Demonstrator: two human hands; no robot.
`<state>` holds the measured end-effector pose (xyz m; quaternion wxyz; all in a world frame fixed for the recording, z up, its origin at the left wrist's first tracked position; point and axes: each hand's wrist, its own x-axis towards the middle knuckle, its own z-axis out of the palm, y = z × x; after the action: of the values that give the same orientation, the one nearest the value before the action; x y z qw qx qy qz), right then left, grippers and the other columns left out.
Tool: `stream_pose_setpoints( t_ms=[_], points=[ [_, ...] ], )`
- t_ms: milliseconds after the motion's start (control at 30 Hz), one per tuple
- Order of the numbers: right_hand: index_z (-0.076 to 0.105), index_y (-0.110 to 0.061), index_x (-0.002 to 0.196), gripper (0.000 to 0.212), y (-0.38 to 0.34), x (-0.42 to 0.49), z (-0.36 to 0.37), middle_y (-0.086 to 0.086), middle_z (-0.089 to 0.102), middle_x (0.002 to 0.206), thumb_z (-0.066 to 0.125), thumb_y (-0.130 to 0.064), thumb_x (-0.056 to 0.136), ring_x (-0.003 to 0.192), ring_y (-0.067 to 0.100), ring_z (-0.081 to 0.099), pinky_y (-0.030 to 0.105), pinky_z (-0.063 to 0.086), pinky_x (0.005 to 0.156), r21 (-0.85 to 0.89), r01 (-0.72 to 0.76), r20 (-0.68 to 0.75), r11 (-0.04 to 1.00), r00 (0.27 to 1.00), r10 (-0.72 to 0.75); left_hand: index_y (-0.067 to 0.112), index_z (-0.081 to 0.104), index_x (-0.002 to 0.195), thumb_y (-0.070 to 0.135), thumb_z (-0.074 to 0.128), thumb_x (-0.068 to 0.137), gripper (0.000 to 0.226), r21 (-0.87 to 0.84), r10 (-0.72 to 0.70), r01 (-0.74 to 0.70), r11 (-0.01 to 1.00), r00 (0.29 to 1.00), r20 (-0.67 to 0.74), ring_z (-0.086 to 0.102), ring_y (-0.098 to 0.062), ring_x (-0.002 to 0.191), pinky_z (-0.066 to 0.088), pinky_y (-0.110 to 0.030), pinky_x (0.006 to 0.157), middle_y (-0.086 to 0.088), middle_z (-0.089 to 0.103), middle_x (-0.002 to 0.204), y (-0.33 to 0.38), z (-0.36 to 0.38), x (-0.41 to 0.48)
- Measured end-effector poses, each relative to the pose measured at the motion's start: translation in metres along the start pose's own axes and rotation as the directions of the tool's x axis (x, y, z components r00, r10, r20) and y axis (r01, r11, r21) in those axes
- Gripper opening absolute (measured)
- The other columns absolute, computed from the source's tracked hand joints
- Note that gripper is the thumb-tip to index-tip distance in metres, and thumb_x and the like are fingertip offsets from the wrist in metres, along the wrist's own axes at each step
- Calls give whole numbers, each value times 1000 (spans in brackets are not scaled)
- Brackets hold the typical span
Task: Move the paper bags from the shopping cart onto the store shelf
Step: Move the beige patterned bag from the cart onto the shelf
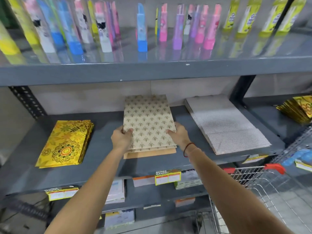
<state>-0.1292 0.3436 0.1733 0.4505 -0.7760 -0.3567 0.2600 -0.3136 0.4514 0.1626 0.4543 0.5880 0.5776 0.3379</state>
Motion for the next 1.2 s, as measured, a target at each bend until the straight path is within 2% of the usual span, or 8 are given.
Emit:
stream_pose_setpoints(
  t_ms=[100,167,333,433,600,767,1067,1200],
  points=[
    [56,-3,123,34,8,7,12,19,60,124,60,-13,90,124,34,48,45,41,105,-64,6,-22,998,1000,-8,2,63,86,26,61,89,24,58,25,-24,998,1000,-14,54,-19,71,39,-21,55,-3,57,72,-8,1,6],
    [56,-2,123,35,13,9,16,19,60,123,59,-15,91,125,34,45,45,39,105,-124,28,-46,992,998,-34,4,65,94,25,60,90,22,79,72,-71,994,997,-13,56,-21,77,43,-25,65,-5,63,80,-14,2,7],
    [54,-4,125,38,22,8,21,20,56,125,59,-22,91,120,35,43,40,39,102,-253,40,-77,967,995,-61,-6,54,71,21,60,89,32,144,186,-176,974,981,-57,46,-28,64,41,-34,63,-14,50,62,-27,5,2],
    [53,-5,127,41,26,4,22,20,54,128,59,-22,91,122,36,43,39,38,103,-278,41,-88,960,994,-68,-9,56,74,20,60,89,33,184,245,-229,956,967,-70,52,-48,81,46,-44,72,-6,41,60,-32,7,-3],
    [50,-5,130,43,35,-7,24,18,52,129,57,-24,93,124,34,40,35,36,103,-294,47,-78,955,994,-72,-3,63,93,24,57,92,28,184,227,-211,960,971,-68,45,-31,104,36,-30,79,-26,59,88,-41,9,-5],
    [49,-5,131,43,32,-6,25,19,50,131,56,-25,93,126,34,39,36,36,104,-291,46,-81,956,994,-73,1,60,80,21,54,93,25,170,221,-209,963,974,-54,44,-30,106,32,-26,74,-18,56,76,-39,6,-2],
    [46,-5,134,45,33,-1,24,18,50,130,54,-26,94,125,32,38,36,37,101,-305,52,-69,951,995,-76,0,65,92,23,53,94,25,184,191,-182,966,981,-35,47,-32,108,38,-32,77,-22,62,86,-36,8,2],
    [43,-2,137,52,36,-5,21,20,48,131,55,-29,94,126,33,38,40,38,103,-242,76,-86,967,991,-99,0,59,113,28,54,93,35,234,169,-141,962,980,-104,43,-32,115,40,-38,93,-25,55,113,-34,9,-4]
  ],
)
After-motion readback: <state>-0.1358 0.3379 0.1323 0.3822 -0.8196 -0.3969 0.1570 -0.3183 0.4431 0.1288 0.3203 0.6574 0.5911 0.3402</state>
